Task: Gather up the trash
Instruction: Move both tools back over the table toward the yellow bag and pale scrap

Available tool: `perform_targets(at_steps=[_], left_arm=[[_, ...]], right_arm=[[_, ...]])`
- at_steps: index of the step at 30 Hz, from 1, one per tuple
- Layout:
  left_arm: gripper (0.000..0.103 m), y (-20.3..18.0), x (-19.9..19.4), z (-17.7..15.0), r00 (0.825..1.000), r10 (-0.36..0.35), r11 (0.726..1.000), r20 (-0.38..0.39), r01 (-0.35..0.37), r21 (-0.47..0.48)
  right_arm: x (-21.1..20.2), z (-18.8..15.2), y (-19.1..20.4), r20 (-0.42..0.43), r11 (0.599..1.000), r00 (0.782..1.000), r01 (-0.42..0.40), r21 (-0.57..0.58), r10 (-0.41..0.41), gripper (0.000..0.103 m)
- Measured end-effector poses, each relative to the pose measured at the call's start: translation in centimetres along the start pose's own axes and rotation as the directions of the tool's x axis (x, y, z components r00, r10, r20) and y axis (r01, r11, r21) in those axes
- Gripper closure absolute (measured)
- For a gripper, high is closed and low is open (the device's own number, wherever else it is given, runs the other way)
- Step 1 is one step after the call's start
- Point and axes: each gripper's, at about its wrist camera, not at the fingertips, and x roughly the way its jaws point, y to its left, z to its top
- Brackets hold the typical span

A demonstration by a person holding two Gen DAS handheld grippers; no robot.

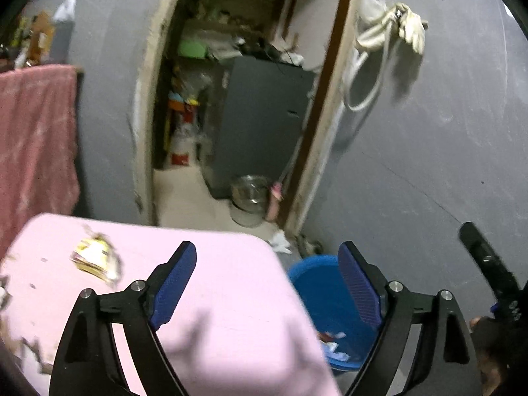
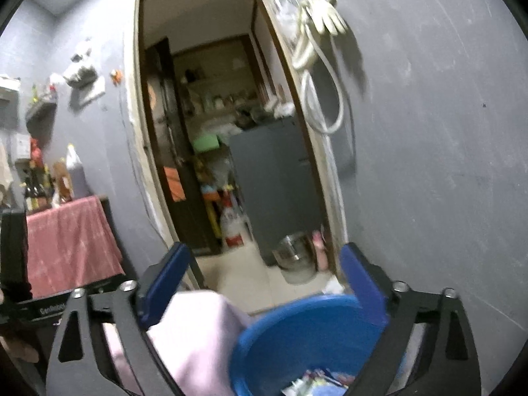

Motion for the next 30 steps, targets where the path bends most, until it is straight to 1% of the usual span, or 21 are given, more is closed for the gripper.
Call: perform_targets(at_steps=[1,3,5,9,14,17,20,23,27,29,30], left_arm=[[0.008,0.7,-0.6,0.3,1.0,0.016,1.0,0.018,-0.016,-0.001],[0.004,2.3,-1.9,0.6,0.997,0.048,0.999,0.064,-0.047,-0.017],[0.004,4.2,-2.8,1.2,0.994,0.067,0.997,0.088,-0.064,-0.033],[0.004,7.3,-4.2,1.7,0.986,0.13,0.991,0.105,-0.126,-0.044],[0.004,11.2,-5.1,1.3,0.974,0.203,0.978,0.103,-0.197,-0.066],[0.004,13.3,-5.0,0.7,0.972,0.221,0.974,0.075,-0.215,-0.072],[0.004,15.6,-4.4,0.1,0.977,0.213,0.973,0.017,-0.211,-0.089],[0.004,16.7,-3.4,-0.7,0.976,0.212,0.971,-0.047,-0.215,-0.101],[0.004,18.4,-2.1,-1.6,0.973,0.196,0.97,-0.119,-0.211,-0.125],[0.004,18.8,-1.4,-2.0,0.971,0.188,0.97,-0.15,-0.208,-0.126],[0.004,19.0,-0.9,-2.1,0.968,0.185,0.971,-0.169,-0.207,-0.122]], right_arm=[[-0.1,0.2,0.5,0.017,1.0,1.0,-0.007,0.0,0.007,0.0],[0.1,0.5,1.7,0.041,0.999,0.999,-0.032,-0.007,0.033,0.0],[0.6,0.6,3.0,0.048,0.998,0.997,-0.058,-0.017,0.059,0.0],[1.9,0.7,5.2,0.04,0.995,0.995,-0.092,-0.031,0.093,0.0],[3.3,0.5,8.0,0.001,0.99,0.992,-0.124,-0.073,0.124,0.0],[4.4,0.1,9.3,-0.049,0.984,0.988,-0.151,-0.095,0.147,0.0],[5.3,-0.7,10.5,-0.111,0.978,0.982,-0.168,-0.123,0.155,0.0],[6.4,-1.7,11.6,-0.176,0.97,0.971,-0.189,-0.156,0.161,0.0],[8.0,-3.1,13.0,-0.27,0.956,0.95,-0.214,-0.202,0.156,0.0],[8.7,-3.8,13.4,-0.315,0.951,0.936,-0.229,-0.21,0.156,0.0],[9.4,-4.2,13.7,-0.35,0.949,0.925,-0.234,-0.214,0.149,0.0]])
